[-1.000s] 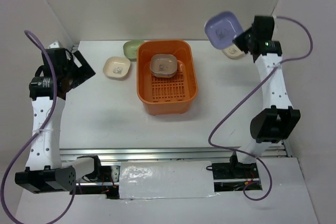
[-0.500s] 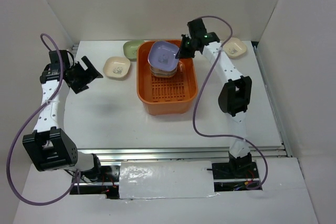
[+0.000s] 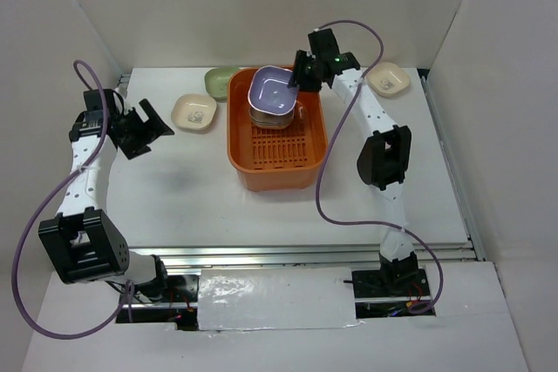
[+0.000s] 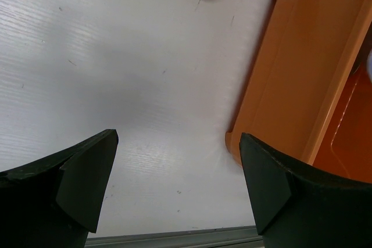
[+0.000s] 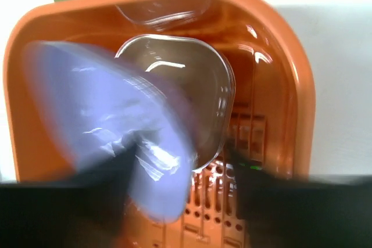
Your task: Place the plates into the plastic bin on the countertop
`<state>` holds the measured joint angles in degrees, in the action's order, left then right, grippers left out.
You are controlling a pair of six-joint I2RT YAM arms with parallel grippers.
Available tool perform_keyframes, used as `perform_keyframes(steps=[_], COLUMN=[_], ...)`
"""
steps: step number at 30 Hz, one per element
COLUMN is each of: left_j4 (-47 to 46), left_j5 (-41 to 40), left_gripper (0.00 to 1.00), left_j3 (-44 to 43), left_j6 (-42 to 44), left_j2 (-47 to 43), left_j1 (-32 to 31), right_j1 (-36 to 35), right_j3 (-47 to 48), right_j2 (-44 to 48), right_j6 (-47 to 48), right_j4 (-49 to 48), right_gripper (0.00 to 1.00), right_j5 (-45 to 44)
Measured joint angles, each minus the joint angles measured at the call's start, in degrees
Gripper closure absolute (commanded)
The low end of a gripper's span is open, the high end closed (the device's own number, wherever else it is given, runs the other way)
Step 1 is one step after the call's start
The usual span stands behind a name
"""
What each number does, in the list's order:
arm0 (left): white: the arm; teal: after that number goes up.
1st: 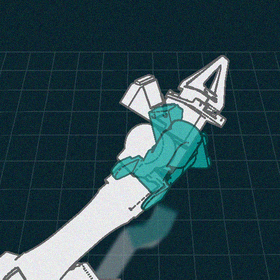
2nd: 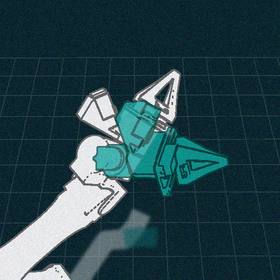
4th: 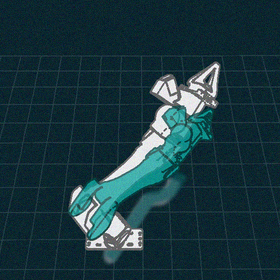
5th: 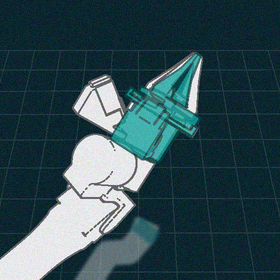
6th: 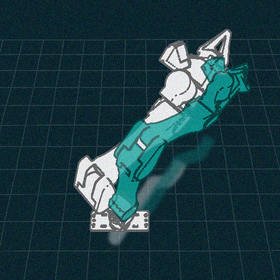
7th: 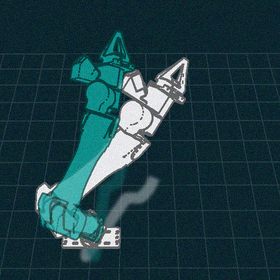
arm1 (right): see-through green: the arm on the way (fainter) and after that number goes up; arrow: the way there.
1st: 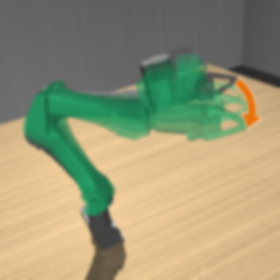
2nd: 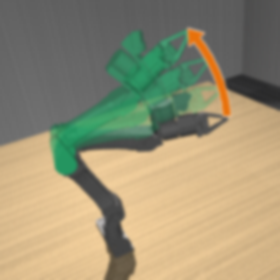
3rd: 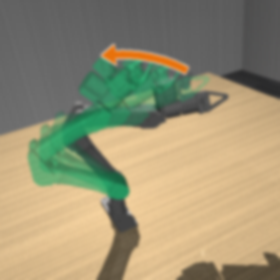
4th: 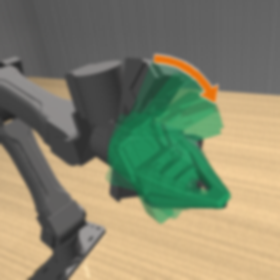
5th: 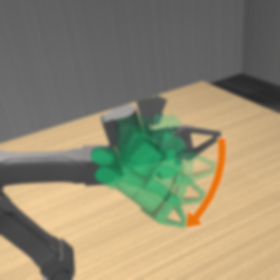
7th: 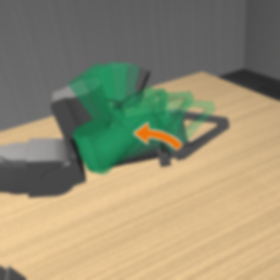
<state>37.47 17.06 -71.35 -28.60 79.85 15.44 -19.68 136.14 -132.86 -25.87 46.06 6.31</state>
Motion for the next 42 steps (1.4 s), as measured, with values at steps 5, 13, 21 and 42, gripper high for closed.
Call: perform_keyframes(steps=[5,13,21,42], left_j4=[-0.11,-7.98,-24.61,-6.29], left_j5=[-0.09,-0.44,-3.54,-28.06], left_gripper=[0.01,0.01,0.01,0.43], left_j3=[0.11,0.15,1.81,-24.11], left_j6=[0.09,-5.95,-22.91,-40.65], left_j2=[1.40,7.91,21.68,43.32], left_j1=[-0.24,-0.42,-0.79,-12.50], right_j1=[-0.07,-2.14,-2.78,-1.14], right_j3=[3.26,-5.18,-29.99,-47.56], right_j2=[0.31,21.70,69.18,81.33], right_j6=[0.31,-0.92,-4.17,-8.39], right_j4=[-1.07,-2.40,-10.12,-3.56], right_gripper=[0.00,0.00,0.00,0.00], right_j5=[0.50,0.39,5.33,14.14])
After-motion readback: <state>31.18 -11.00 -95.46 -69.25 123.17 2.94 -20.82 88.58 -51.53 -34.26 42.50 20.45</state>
